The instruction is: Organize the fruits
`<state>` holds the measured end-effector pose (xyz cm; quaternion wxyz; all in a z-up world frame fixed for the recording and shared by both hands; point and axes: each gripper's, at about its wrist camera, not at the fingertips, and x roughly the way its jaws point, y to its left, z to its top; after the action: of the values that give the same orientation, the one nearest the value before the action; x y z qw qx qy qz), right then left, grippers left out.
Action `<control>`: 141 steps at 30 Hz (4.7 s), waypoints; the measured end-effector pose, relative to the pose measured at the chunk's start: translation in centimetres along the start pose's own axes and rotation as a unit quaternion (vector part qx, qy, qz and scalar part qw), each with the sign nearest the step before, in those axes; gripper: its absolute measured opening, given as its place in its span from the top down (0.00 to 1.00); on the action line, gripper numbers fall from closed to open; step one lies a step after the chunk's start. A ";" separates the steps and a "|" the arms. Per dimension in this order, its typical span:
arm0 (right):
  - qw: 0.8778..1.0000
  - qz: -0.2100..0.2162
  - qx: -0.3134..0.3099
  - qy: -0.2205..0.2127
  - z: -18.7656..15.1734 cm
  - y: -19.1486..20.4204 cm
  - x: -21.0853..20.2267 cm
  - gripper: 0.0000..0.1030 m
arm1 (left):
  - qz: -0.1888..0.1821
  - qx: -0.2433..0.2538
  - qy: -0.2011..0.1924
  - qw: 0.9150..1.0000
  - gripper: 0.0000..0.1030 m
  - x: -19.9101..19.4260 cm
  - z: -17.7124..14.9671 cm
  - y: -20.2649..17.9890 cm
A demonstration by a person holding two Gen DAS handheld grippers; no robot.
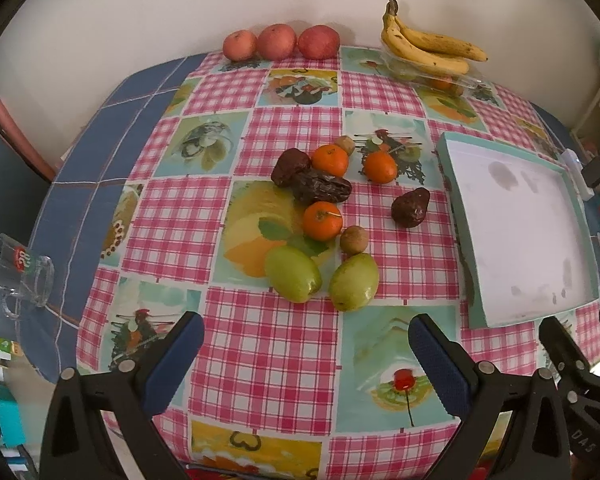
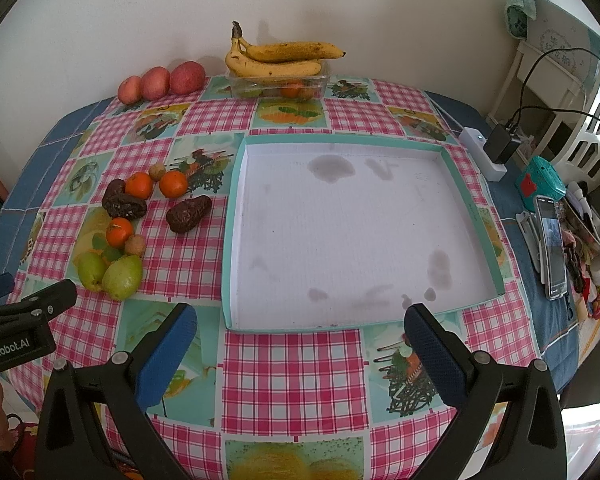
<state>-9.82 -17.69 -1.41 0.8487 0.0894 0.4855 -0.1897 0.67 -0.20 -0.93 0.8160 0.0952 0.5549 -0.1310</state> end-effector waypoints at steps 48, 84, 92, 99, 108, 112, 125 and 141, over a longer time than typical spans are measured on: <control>0.987 0.150 -0.051 0.016 8.0 9.7 6.0 0.19 | -0.032 -0.203 -0.008 0.979 0.30 4.8 7.1 10.7; 0.953 0.251 -0.038 0.165 3.0 13.6 10.8 0.57 | -0.105 -0.245 0.084 0.960 0.36 9.0 5.2 10.1; 0.952 0.252 -0.036 0.170 3.1 13.2 10.8 0.58 | -0.109 -0.234 0.090 0.962 0.36 8.9 5.1 9.6; 0.961 0.235 -0.031 0.142 4.2 11.7 9.8 0.65 | -0.110 -0.226 0.102 0.963 0.36 9.3 4.7 9.2; 0.960 0.237 -0.018 0.149 4.3 10.7 10.0 0.64 | -0.127 -0.219 0.117 0.960 0.61 9.3 3.7 8.4; 0.958 0.241 -0.009 0.153 4.2 10.3 10.1 0.64 | -0.120 -0.207 0.111 0.965 0.61 9.1 3.7 7.9; 0.950 0.259 -0.002 0.175 3.6 11.1 11.2 0.51 | -0.090 -0.233 0.084 0.965 0.61 8.3 3.9 10.4; 0.954 0.251 -0.010 0.162 3.5 12.0 10.9 0.60 | -0.092 -0.231 0.086 0.965 0.58 9.6 4.8 9.6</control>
<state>2.88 -10.48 -9.35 0.7798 0.2291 0.5804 0.0514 11.27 6.39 -8.00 0.7494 -0.1360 0.6448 -0.0650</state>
